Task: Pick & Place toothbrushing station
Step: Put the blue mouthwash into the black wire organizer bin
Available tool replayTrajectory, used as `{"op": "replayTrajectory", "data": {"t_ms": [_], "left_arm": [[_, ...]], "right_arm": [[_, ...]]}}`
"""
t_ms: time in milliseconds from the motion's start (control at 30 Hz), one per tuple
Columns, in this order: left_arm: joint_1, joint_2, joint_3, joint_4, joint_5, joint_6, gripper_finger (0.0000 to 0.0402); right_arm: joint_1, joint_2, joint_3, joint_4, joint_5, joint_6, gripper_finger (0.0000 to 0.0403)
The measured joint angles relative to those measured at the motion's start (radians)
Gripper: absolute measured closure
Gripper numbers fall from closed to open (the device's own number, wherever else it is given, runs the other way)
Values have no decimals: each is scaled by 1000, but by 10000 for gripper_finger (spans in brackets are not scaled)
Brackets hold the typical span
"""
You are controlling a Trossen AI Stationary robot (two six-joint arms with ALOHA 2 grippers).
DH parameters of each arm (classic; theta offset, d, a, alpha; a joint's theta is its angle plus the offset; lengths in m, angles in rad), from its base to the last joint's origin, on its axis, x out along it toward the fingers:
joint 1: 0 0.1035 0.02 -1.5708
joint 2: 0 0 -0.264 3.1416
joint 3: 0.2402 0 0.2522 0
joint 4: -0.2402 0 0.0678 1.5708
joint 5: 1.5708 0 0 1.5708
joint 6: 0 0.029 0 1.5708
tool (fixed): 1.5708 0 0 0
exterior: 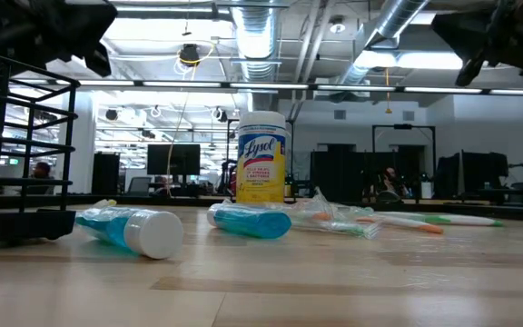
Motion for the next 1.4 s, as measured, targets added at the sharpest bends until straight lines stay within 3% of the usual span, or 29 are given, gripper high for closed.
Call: {"op": "replayTrajectory", "data": {"t_ms": [100, 167, 333, 467, 567, 633, 733, 867, 967, 1033, 1133, 1267, 1400], "left_arm": [[0, 0, 0, 14, -1, -1, 389], [0, -1, 0, 17, -12, -33, 389], [0, 6, 0, 24, -227, -403, 392], [0, 24, 0, 52, -249, -466, 394], [-1, 68, 7, 189, -308, -544, 394], [-6, 107, 56, 276, -302, -536, 394], [-32, 187, 182, 264, -269, -452, 394], [-82, 374, 385, 78, -238, -295, 394], [-119, 530, 556, -130, -229, -187, 394], [-149, 632, 678, -317, -224, -117, 394], [-206, 776, 847, -555, -225, 9, 394], [-281, 902, 977, -621, -272, 142, 394], [-360, 987, 1079, -740, -392, 285, 394]], "right_arm": [[0, 0, 0, 8, 0, 20, 361], [0, 0, 4, 30, 0, 118, 361], [-10, 0, 30, 69, 4, 314, 361], [-5, 7, 49, 150, 0, 322, 361], [0, 59, 98, 228, 0, 321, 361], [6, 133, 161, 229, 0, 294, 361], [14, 307, 272, 201, 0, 210, 361], [31, 573, 433, 195, -2, 66, 361], [43, 686, 556, 158, -4, -29, 361], [48, 722, 655, 83, -1, -68, 361], [47, 728, 812, -232, 33, -82, 365], [47, 772, 1037, -683, 99, -82, 383], [48, 842, 1177, -911, 105, -86, 400]]}}
